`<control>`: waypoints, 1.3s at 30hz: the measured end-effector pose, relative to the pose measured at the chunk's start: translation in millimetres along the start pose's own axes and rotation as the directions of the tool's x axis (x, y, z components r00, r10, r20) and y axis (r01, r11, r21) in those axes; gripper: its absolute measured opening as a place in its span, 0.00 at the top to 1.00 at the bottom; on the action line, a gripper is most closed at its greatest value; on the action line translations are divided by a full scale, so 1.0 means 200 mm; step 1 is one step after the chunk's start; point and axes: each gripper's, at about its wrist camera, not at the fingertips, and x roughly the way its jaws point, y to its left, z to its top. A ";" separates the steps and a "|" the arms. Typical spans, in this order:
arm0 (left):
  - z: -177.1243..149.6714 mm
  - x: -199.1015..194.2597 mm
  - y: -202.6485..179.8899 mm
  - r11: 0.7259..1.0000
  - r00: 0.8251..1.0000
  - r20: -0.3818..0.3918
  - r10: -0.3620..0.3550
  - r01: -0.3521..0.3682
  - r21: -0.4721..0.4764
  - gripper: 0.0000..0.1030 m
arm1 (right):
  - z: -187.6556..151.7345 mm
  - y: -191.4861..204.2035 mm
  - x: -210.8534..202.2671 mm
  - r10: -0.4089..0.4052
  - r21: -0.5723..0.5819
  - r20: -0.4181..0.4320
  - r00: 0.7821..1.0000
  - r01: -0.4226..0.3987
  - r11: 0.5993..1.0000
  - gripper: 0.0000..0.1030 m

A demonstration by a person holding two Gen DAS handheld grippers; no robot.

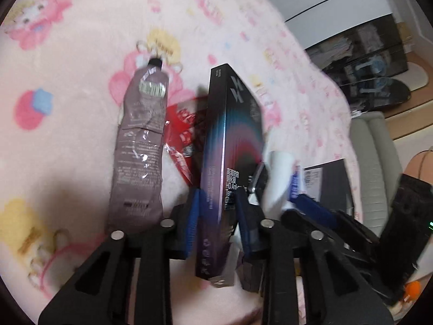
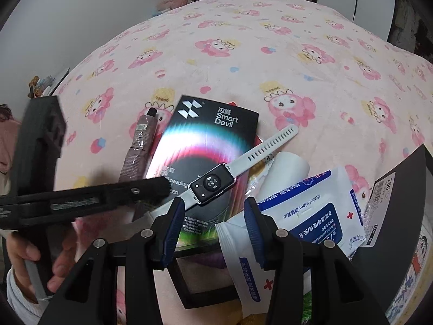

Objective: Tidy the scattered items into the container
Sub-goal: 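Close the left tool on the black Smart Devil screen-protector box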

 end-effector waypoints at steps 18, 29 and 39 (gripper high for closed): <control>-0.06 0.00 -0.04 0.999 0.999 -0.033 -0.031 0.032 0.025 0.58 | 0.00 0.07 0.10 0.050 -0.043 -0.104 0.993 -0.055 0.998 0.59; -0.06 -0.04 0.00 0.997 0.997 -0.018 -0.073 0.074 0.036 0.81 | -0.03 0.03 0.04 0.033 -0.006 -0.067 0.997 -0.034 0.999 0.59; -0.05 0.10 -0.05 0.989 0.986 -0.128 -0.106 0.118 0.094 0.78 | -0.02 0.01 0.05 0.001 0.011 -0.066 0.998 -0.001 1.000 0.63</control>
